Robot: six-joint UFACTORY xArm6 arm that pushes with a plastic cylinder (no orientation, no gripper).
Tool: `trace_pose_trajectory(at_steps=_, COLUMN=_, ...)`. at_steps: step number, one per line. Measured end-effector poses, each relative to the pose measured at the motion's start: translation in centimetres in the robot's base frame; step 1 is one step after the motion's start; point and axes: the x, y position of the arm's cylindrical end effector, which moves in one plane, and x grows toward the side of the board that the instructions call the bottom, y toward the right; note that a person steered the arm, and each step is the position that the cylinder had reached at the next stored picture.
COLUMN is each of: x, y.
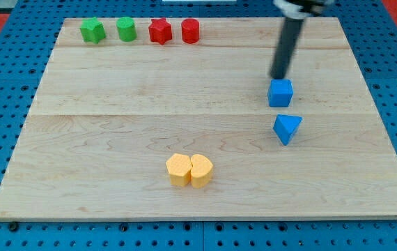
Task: Slide the yellow blocks close to the triangle
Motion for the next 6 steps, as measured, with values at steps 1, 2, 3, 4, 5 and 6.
trace_pose_trajectory(at_steps=1, x=4.8, y=-9.0)
trace_pose_trajectory(at_steps=2, x=12.6, y=-14.7)
trace_pose_trajectory(at_steps=3, x=18.4, y=-17.4)
trace_pose_trajectory(at_steps=4, x=21.2, y=-16.4)
trace_pose_trajectory(at_steps=5, x=21.7, y=-10.8)
trace_pose_trajectory(at_steps=6, x=20.4, y=-6.5)
